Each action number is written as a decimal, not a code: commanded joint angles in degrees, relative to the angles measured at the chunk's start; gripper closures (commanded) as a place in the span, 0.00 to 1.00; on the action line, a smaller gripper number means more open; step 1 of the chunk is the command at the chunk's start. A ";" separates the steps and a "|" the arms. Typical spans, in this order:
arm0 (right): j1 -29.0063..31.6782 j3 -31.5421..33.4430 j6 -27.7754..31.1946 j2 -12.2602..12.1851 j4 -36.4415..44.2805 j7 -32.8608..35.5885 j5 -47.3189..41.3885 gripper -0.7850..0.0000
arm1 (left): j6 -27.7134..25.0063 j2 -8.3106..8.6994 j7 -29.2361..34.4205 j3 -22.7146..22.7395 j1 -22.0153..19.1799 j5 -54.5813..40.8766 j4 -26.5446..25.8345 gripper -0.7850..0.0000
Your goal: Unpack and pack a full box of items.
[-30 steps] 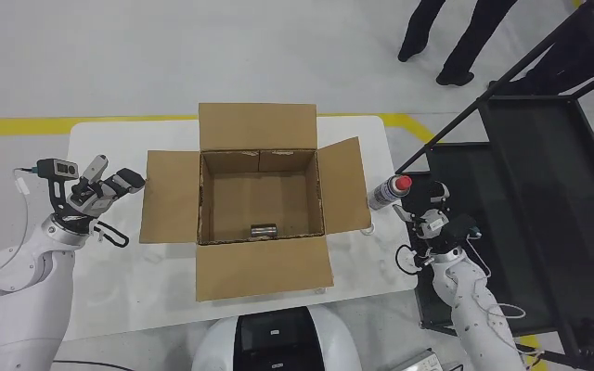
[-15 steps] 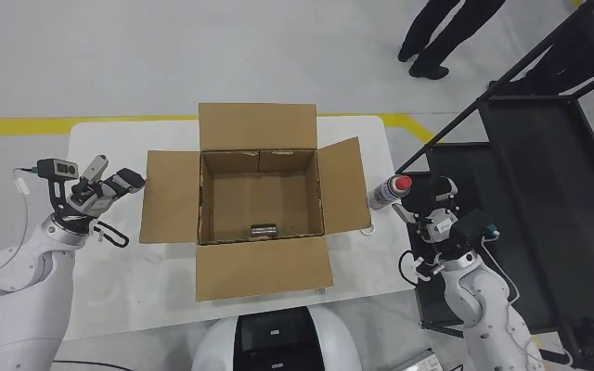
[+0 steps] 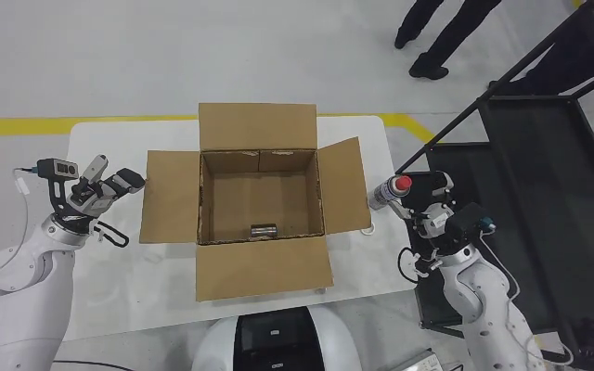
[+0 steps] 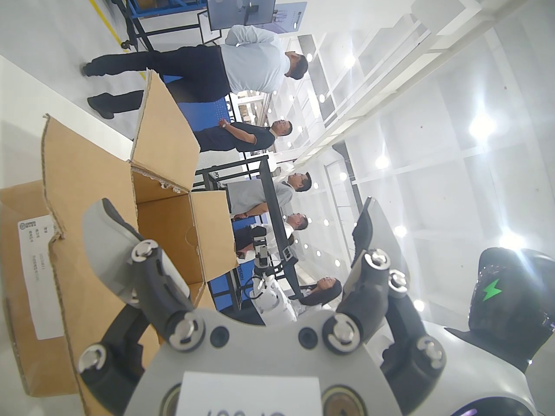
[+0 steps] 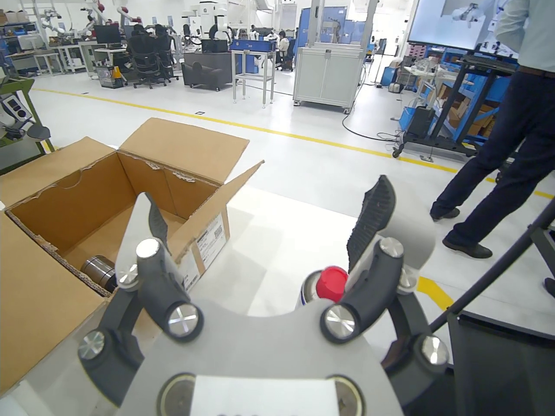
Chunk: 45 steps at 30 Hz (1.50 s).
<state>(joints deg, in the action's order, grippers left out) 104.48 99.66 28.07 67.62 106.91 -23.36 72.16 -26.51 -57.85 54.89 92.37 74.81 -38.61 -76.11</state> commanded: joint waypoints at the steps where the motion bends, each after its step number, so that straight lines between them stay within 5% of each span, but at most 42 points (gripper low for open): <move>1: -1.29 -0.34 1.63 -0.24 3.66 5.21 1.10 0.00 | 0.00 0.00 0.01 0.00 0.00 -0.13 0.00 0.00; 10: -7.34 -7.20 10.13 -1.18 13.39 35.33 1.98 0.00 | 0.00 0.00 0.01 0.00 0.00 -0.13 0.00 0.00; 14: -10.42 -10.84 9.25 -1.30 14.38 46.11 2.33 0.00 | 0.00 0.00 0.01 0.00 0.00 -0.13 0.00 0.00; 34: -12.88 -12.71 8.38 -1.44 15.04 51.37 3.08 0.00 | 0.00 0.00 0.01 0.00 0.00 -0.13 0.00 0.00; 45: -34.50 -30.94 15.08 -0.87 9.76 84.02 -3.85 0.00 | 0.00 0.00 0.01 0.00 0.00 -0.13 0.00 0.00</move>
<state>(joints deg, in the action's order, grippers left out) 72.53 70.77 43.58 66.59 118.27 56.63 69.66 -26.51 -57.86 54.89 92.37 74.81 -38.61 -76.11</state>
